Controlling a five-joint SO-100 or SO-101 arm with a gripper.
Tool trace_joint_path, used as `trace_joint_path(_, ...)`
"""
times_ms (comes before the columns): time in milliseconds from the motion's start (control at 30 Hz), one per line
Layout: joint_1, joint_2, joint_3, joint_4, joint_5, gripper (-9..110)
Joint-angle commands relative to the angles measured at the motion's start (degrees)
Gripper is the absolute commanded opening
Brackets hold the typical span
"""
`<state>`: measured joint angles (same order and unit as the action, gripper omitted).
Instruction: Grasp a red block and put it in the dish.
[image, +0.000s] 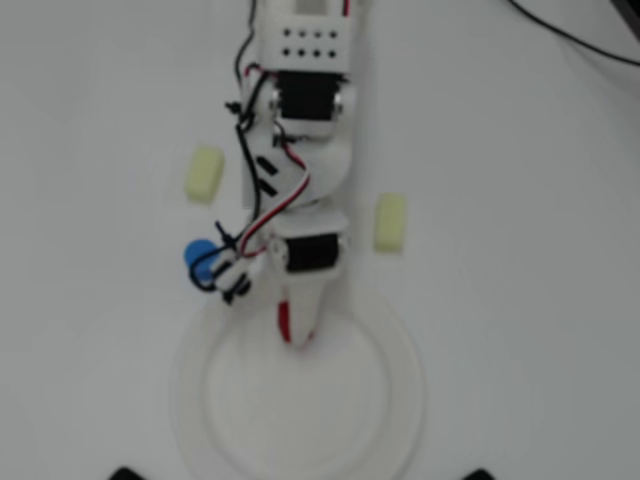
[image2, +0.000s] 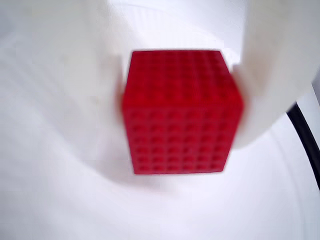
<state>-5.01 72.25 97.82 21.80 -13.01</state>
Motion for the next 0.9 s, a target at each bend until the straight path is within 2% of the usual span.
trace_joint_path(0,-0.3,0.7,-3.7,1.8,-1.8,0)
trace_joint_path(100,0.4,1.3,-3.7,3.3,-3.3,2)
trace_joint_path(367,1.2,4.4,-4.7,7.7,-0.4,19)
trace_joint_path(533,1.2,6.8,-5.9,11.2,-0.2,24)
trace_joint_path(867,0.3,19.3,-11.3,26.5,1.2,34)
